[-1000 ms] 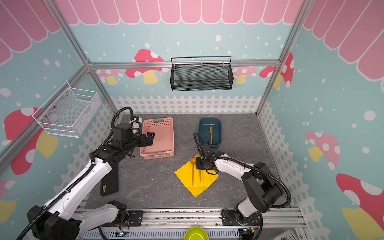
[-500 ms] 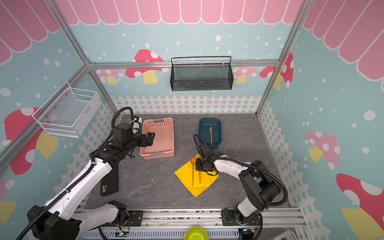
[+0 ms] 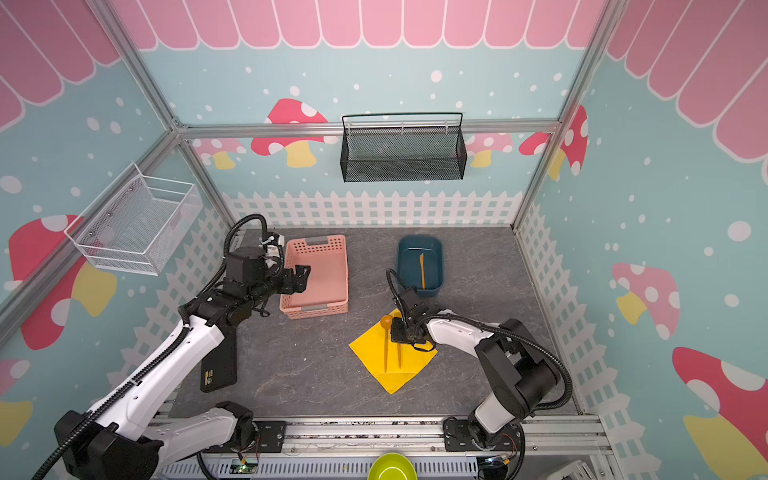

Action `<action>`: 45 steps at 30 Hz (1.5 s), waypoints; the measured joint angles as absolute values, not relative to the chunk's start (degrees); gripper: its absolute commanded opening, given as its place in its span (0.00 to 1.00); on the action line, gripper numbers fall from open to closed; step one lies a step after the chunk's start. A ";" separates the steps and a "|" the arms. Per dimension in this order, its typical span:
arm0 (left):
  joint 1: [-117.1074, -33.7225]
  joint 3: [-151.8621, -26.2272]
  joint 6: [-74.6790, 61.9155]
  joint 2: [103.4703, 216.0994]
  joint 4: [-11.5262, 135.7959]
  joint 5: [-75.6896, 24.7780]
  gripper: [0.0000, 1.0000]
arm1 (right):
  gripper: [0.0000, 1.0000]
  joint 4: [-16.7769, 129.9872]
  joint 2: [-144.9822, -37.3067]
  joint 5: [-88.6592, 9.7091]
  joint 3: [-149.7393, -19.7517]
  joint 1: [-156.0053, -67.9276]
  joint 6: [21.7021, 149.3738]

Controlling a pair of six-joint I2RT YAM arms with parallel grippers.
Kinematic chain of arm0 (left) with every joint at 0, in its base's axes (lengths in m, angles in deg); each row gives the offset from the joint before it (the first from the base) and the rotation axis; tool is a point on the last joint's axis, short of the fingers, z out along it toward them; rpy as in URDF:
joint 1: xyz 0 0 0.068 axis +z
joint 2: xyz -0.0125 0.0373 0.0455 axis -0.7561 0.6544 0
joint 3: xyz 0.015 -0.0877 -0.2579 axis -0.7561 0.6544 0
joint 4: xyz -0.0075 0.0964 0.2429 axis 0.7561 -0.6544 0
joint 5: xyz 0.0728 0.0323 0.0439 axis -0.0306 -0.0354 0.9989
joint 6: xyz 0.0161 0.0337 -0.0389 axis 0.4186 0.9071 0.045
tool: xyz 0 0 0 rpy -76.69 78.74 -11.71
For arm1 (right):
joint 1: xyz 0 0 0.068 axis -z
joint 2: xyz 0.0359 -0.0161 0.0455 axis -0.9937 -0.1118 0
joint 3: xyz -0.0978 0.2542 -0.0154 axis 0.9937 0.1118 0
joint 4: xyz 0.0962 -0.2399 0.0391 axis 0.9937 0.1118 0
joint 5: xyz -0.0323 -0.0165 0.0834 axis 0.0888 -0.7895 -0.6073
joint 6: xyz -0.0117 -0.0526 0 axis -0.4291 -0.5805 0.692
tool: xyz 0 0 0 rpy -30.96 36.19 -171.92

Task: Place the utensils on the paper napkin and roll it up
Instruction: 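Carry the fork over the napkin beside the spoon with the right gripper, then lower the fork onto the napkin next to the spoon with the right gripper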

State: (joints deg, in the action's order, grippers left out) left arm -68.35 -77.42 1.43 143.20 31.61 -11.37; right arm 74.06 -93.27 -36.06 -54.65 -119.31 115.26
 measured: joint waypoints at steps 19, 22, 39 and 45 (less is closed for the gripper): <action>-68.50 -77.42 1.43 143.20 31.61 -11.31 0.93 | 0.10 75.37 -93.27 -37.94 -54.54 -119.33 115.52; -68.57 -77.42 1.43 143.20 31.61 -11.22 0.93 | 0.10 75.91 -93.27 -37.94 -54.54 -119.33 115.56; -68.72 -77.42 1.43 143.20 31.61 -10.70 0.93 | 0.10 76.04 -93.34 -39.03 -54.54 -119.68 116.20; -68.72 -77.42 1.43 143.20 31.61 -10.70 0.93 | 0.10 75.89 -93.62 -39.44 -54.56 -119.68 116.39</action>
State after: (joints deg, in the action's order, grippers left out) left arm -68.72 -77.42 1.43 143.20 31.61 -10.70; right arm 75.89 -93.62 -39.44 -54.56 -119.68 116.39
